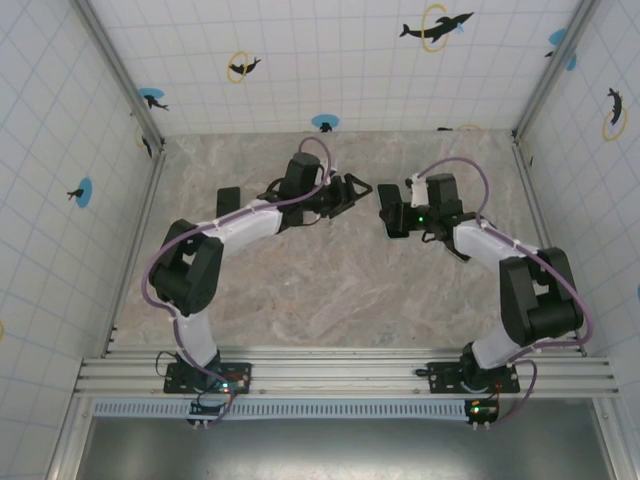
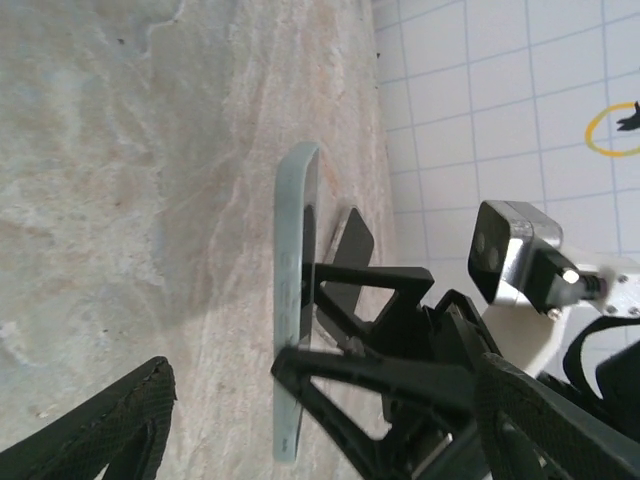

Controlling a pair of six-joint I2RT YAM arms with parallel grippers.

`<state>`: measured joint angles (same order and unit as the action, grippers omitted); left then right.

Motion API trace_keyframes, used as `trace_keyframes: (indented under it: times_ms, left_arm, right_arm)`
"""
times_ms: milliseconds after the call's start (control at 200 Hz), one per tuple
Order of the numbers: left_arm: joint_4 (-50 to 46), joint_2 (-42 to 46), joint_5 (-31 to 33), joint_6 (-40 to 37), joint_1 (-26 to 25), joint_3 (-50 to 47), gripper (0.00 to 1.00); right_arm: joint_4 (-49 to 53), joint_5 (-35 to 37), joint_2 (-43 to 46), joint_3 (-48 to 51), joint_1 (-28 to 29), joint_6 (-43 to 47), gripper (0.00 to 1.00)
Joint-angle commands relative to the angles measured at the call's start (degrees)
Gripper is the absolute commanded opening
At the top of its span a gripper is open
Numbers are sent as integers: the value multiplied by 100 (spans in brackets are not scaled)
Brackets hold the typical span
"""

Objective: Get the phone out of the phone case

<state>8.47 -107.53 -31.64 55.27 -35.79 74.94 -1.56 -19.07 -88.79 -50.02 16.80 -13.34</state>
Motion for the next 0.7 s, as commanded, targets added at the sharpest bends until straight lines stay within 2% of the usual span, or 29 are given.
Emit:
trace_keyframes:
  times_ms: [0, 250, 295, 360, 611, 696]
  left_arm:
    - [-482, -183, 179, -310, -112, 446, 77]
    - [-1231, -436, 458, -719, -235, 961, 60]
    - [-1296, -465, 450, -766, -254, 1004, 51]
    - [-1330, -472, 447, -798, -275, 1031, 41]
    - [-1262, -412, 426, -819, -297, 1067, 26]
    - [-1245, -379, 420, -816, -306, 1057, 17]
  right_arm:
    - [-521, -241, 396, 2, 174, -177, 40]
    - [-129, -242, 759, -30, 377, -87, 39]
    - [-124, -238, 826, 0, 392, -98, 39]
    - [-87, -239, 889, 1, 442, -96, 39]
    - [117, -239, 980, -9, 587, -48, 39]
    - [155, -238, 1004, -12, 614, -50, 39]
